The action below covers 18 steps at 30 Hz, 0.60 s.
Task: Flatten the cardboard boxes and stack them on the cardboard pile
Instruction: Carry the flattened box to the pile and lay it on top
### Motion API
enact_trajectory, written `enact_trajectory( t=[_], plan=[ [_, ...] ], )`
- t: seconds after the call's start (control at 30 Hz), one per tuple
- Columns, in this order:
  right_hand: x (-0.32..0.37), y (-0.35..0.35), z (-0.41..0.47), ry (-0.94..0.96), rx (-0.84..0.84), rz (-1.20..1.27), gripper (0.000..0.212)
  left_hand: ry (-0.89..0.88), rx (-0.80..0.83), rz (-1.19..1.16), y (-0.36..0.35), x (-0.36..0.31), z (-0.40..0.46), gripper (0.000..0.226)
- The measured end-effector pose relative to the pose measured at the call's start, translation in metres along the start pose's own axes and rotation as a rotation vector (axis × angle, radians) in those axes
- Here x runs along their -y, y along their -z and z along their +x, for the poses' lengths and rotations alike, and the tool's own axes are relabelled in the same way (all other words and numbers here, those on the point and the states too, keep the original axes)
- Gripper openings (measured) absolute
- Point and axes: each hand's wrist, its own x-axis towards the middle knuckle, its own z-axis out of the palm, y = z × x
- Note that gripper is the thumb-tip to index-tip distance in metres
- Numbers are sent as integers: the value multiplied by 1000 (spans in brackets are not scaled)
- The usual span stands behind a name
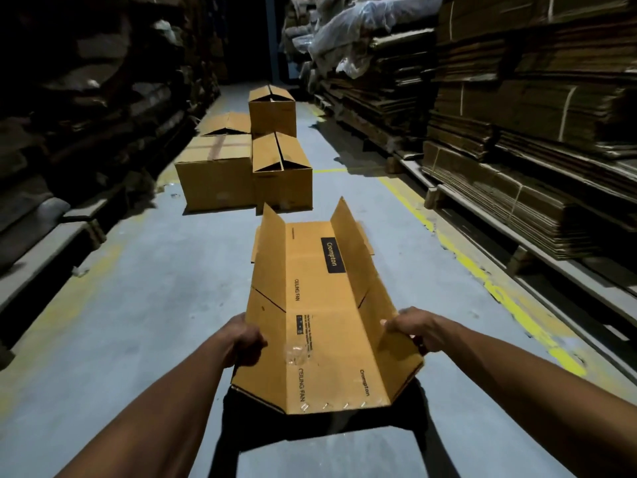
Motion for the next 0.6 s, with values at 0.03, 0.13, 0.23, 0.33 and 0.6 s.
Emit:
enact_trajectory(
  t=[0.03, 0.13, 0.23, 0.33, 0.6],
  plan=[
    [5, -8, 1, 21, 33, -14, 57, -9, -32, -5, -1, -3, -2, 34],
    [15, -19, 10, 94, 39, 53, 79, -56, -76, -21, 11, -12, -7, 29],
    [20, -6, 9, 154, 81, 142, 76, -155, -141, 32, 43, -23, -10, 22],
    [26, 10, 4, 154, 104, 196, 46, -161, -206, 48, 78, -33, -2, 20],
    [47, 0, -6, 233, -163, 2, 30, -131, 107, 172, 42, -32, -22, 52]
  ],
)
